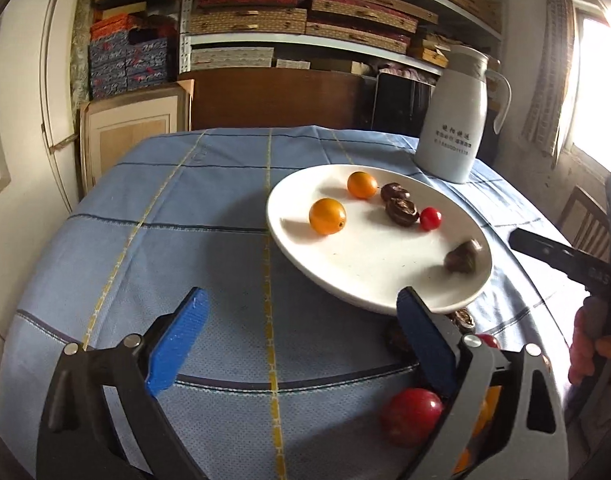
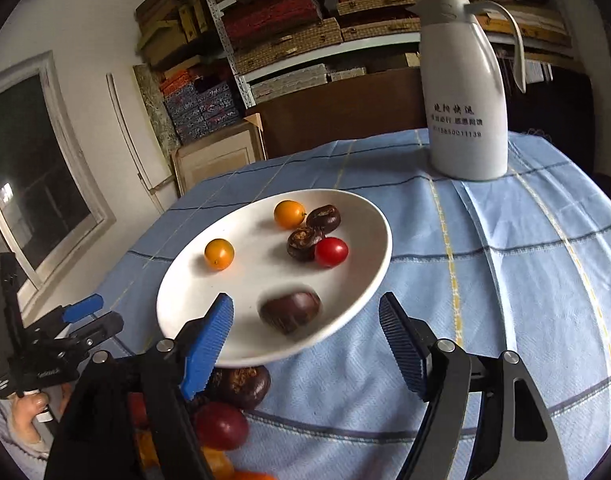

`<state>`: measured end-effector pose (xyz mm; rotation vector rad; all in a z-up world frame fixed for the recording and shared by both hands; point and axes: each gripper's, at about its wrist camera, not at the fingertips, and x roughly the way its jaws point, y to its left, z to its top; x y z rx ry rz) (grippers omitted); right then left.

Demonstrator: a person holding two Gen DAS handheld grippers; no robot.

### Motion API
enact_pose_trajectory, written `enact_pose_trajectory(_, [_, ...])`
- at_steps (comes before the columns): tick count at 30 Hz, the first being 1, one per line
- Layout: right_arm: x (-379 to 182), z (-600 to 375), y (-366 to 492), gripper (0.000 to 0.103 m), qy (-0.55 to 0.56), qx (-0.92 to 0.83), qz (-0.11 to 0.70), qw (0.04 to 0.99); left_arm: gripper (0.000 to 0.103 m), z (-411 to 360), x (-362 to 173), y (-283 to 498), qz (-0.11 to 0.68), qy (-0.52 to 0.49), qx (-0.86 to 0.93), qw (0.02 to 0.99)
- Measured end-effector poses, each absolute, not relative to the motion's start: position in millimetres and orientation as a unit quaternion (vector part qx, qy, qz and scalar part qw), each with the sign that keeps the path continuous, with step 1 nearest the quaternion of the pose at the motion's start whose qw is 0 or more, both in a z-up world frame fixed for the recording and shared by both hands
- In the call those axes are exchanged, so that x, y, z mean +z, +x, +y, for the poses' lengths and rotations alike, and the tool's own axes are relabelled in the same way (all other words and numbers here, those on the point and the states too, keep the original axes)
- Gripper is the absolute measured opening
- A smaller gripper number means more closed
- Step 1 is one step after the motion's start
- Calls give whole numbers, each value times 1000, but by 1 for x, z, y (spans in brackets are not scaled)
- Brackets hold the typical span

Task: Organize fruits
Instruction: 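Place both dark brown fruits on the white plate and open both tools, then grasp an orange with the left tool while the right tool grasps a large orange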

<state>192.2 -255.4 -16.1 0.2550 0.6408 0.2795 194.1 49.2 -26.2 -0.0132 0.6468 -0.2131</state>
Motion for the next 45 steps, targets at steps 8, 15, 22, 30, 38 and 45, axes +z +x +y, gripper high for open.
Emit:
enact_pose_trajectory(8, [-35,-260,167,76,138,160,361,908,96,31,-40,185,337,33,-125,933])
enact_pose_trajectory(15, [-52,-245,180,76,99,135,409,897,96,8,-60,197,384,88,-127,910])
enact_pose_trajectory(22, [-53,-232,203,76,73,126,427,892,99,20,-64,224,406,54,-116,905])
enact_pose_trajectory(30, [-53,-227,215,75,82,126,424,893,99,5,-64,242,391,100,-81,911])
enact_pose_trajectory(38, [-48,-205,191,73,57,191,423,884,98,5,-64,235,403,113,-110,902])
enact_pose_trajectory(45, [-34,-232,130,73,102,220,382,892,98,29,-47,165,347,81,-127,926])
